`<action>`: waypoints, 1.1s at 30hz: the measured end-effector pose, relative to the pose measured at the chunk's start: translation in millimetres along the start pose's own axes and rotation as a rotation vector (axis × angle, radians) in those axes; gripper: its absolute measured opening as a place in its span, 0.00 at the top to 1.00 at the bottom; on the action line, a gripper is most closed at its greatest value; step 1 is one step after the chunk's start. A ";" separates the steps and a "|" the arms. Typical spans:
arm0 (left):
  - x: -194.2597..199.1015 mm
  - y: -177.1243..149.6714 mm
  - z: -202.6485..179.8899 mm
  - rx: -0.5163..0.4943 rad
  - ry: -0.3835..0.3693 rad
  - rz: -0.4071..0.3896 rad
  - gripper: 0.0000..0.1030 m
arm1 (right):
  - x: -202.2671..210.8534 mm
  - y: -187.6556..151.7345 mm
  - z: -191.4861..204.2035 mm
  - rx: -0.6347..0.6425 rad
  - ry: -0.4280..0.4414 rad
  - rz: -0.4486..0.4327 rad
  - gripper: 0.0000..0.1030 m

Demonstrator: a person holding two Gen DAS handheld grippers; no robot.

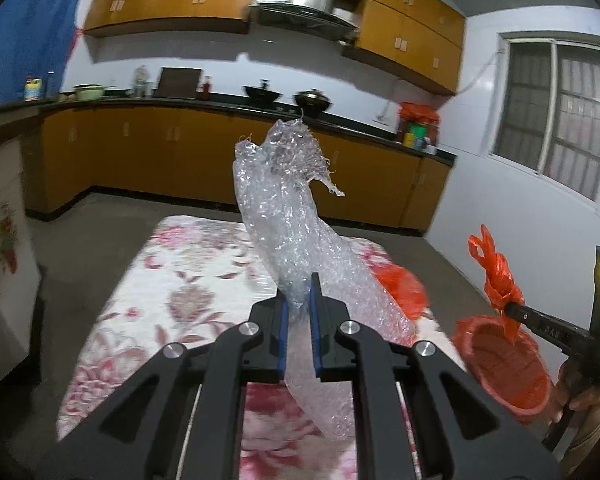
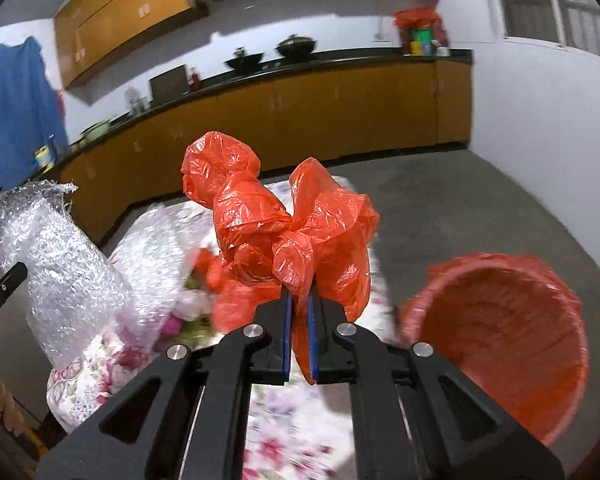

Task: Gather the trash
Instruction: 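Carry both items over the basket and open both tools to drop them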

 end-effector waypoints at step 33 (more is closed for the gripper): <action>-20.9 -56.4 -240.4 -0.208 -0.403 0.136 0.90 | 96.7 -36.6 -138.4 -0.308 -0.249 -0.099 0.93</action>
Point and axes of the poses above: each gripper's, at about its wrist camera, not at the fingertips, and x roughly against the way its jaws point, z to its left, y to its top, the point moved 4 cm from there along -x, roughly the way its jaws point, and after that the axes turned 14 degrees about y, right-handed, at the moved point
